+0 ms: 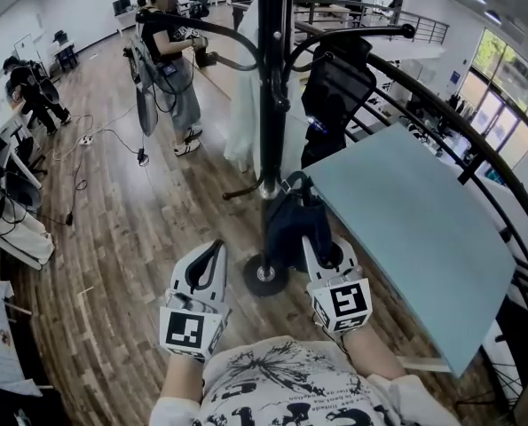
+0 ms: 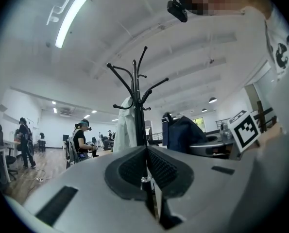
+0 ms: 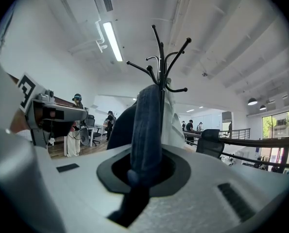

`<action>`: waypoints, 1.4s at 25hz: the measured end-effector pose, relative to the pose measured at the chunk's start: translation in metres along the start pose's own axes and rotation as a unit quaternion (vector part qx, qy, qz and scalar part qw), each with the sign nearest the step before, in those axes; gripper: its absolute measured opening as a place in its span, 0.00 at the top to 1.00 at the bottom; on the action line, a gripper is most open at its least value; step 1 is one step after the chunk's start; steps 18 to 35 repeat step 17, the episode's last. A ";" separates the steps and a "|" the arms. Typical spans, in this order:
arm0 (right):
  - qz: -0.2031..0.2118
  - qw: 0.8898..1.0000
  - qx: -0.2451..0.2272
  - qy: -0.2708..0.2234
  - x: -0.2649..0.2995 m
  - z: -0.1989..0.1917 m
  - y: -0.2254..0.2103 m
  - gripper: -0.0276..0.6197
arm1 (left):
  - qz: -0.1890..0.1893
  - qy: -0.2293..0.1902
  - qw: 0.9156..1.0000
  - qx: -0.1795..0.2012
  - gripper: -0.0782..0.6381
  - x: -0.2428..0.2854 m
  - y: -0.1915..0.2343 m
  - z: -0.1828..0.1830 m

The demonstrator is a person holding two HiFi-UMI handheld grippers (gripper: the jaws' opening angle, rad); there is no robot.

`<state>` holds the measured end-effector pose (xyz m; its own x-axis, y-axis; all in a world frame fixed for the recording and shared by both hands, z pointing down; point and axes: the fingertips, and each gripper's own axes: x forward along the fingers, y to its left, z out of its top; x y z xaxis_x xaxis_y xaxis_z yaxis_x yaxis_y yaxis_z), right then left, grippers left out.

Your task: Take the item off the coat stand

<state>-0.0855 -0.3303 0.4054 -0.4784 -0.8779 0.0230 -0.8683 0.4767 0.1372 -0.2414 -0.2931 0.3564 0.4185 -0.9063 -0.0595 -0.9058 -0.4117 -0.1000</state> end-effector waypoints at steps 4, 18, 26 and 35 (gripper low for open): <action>0.002 1.000 0.002 -0.008 0.002 0.007 0.000 0.91 | -0.008 0.000 1.000 -0.003 0.88 0.004 -0.003 -0.001; 0.017 1.000 -0.001 -0.008 0.003 0.017 0.005 0.91 | -0.005 -0.002 1.000 -0.020 0.88 0.003 0.003 0.003; 0.017 1.000 -0.001 -0.008 0.003 0.017 0.005 0.91 | -0.005 -0.002 1.000 -0.020 0.88 0.003 0.003 0.003; 0.017 1.000 -0.001 -0.008 0.003 0.017 0.005 0.91 | -0.005 -0.002 1.000 -0.020 0.88 0.003 0.003 0.003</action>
